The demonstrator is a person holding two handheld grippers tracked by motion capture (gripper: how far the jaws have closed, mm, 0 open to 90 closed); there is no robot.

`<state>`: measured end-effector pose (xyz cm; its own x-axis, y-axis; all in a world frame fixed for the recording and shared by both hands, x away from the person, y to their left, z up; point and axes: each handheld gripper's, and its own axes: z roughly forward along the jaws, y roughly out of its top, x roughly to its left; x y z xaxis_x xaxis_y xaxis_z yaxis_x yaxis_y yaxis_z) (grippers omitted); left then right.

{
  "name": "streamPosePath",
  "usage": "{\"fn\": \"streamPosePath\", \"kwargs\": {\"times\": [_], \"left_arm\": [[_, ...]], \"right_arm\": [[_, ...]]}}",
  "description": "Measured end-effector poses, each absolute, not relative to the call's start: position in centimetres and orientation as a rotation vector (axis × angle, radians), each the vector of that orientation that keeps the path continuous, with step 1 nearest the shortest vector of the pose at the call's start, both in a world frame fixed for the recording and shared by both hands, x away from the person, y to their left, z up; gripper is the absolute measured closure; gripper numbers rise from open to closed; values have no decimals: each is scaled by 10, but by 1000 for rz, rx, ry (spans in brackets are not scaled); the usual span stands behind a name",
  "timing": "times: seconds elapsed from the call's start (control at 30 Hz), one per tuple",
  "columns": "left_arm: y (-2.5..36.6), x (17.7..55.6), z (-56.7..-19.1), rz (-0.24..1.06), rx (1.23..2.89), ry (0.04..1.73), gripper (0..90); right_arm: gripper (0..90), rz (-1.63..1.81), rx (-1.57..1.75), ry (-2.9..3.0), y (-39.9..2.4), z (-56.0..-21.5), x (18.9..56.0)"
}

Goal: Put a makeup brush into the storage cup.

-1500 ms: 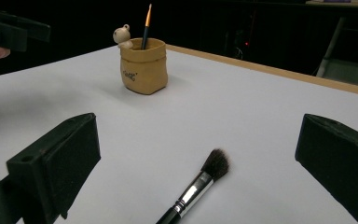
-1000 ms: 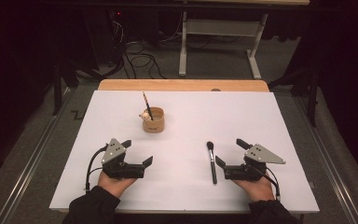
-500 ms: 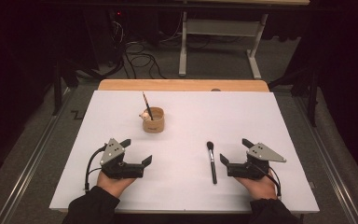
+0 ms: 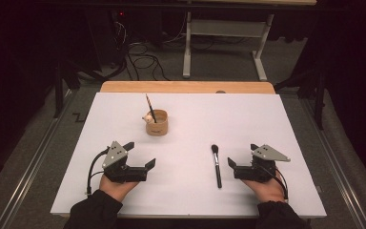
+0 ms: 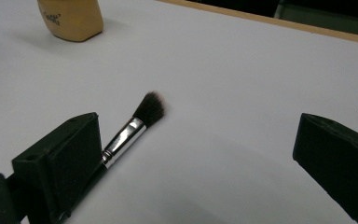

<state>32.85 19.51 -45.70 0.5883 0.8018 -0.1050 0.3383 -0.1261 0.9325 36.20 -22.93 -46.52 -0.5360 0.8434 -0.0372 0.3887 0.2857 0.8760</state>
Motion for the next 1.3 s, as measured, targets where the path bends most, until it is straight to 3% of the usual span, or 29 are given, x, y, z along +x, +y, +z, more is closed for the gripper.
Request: {"fn": "streamPosePath", "kwargs": {"times": [0.9, 1.3], "left_arm": [[198, 334, -459, 485, 1709, 924, 35], [196, 333, -458, 489, 1709, 912, 35]], "right_arm": [[2, 1058, 1218, 2085, -243, -470, 367], [2, 931, 1225, 2213, -236, -457, 364]]}}
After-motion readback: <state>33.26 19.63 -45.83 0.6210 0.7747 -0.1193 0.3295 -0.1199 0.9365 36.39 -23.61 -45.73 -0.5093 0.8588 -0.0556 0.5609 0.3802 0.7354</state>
